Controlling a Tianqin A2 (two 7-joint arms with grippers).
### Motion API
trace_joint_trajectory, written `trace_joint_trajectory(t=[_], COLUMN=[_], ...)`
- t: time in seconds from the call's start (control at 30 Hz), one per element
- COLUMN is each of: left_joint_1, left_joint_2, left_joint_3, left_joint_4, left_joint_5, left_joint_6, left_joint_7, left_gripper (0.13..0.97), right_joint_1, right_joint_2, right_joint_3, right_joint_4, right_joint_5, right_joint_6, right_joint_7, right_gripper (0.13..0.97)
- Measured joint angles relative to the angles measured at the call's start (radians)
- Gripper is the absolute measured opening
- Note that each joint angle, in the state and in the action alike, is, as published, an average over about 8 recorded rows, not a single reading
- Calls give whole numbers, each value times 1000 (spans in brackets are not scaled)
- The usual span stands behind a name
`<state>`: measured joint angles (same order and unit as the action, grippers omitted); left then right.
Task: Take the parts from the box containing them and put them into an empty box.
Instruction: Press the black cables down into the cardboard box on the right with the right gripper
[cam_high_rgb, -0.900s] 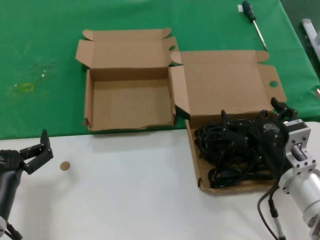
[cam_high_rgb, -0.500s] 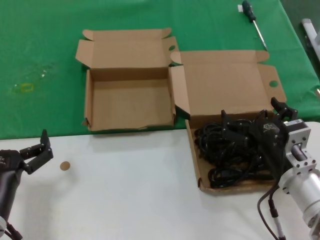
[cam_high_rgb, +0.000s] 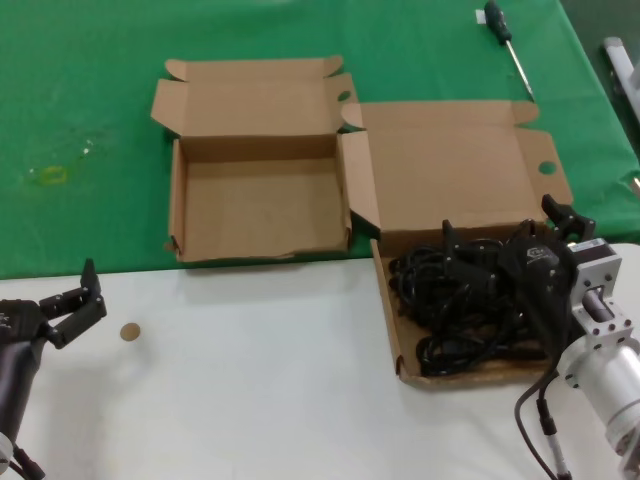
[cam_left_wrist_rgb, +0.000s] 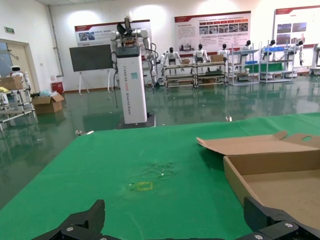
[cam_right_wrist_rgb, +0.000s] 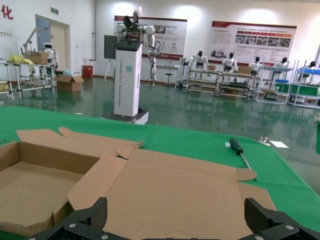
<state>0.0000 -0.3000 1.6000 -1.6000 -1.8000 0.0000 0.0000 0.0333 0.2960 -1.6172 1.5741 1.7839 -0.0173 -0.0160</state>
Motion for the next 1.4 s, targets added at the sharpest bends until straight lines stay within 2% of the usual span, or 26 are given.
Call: trace_joint_trajectory(t=[0.33, 0.63, 0.83, 0.93, 1.1, 1.2, 1.33, 1.4], left_joint_1=[0, 0, 0, 0, 0, 0, 0, 0], left_joint_2=[0, 0, 0, 0, 0, 0, 0, 0], left_joint_3=[0, 0, 0, 0, 0, 0, 0, 0], left_joint_4=[0, 0, 0, 0, 0, 0, 0, 0], left_joint_5=[0, 0, 0, 0, 0, 0, 0, 0], left_joint_6=[0, 0, 0, 0, 0, 0, 0, 0], left_joint_7=[0, 0, 0, 0, -1, -1, -1, -1], left_gripper=[964, 908, 812, 780, 655, 581, 581, 527], right_joint_1=[0, 0, 2, 7, 22, 33, 51, 62], right_joint_2=[0, -19, -2, 44, 158, 234, 336, 385], right_joint_3=[0, 22, 27, 11, -21, -32, -45, -53], right_joint_4=[0, -2, -3, -7, -16, -18, -14, -12], right_joint_5=[0, -10, -21, -25, -39, -50, -63, -67], right_joint_6=[0, -16, -31, -37, -74, -130, -239, -299], right_joint_7=[0, -20, -36, -26, -3, -8, -42, -67], right_gripper=[966, 966, 966, 966, 966, 966, 966, 966])
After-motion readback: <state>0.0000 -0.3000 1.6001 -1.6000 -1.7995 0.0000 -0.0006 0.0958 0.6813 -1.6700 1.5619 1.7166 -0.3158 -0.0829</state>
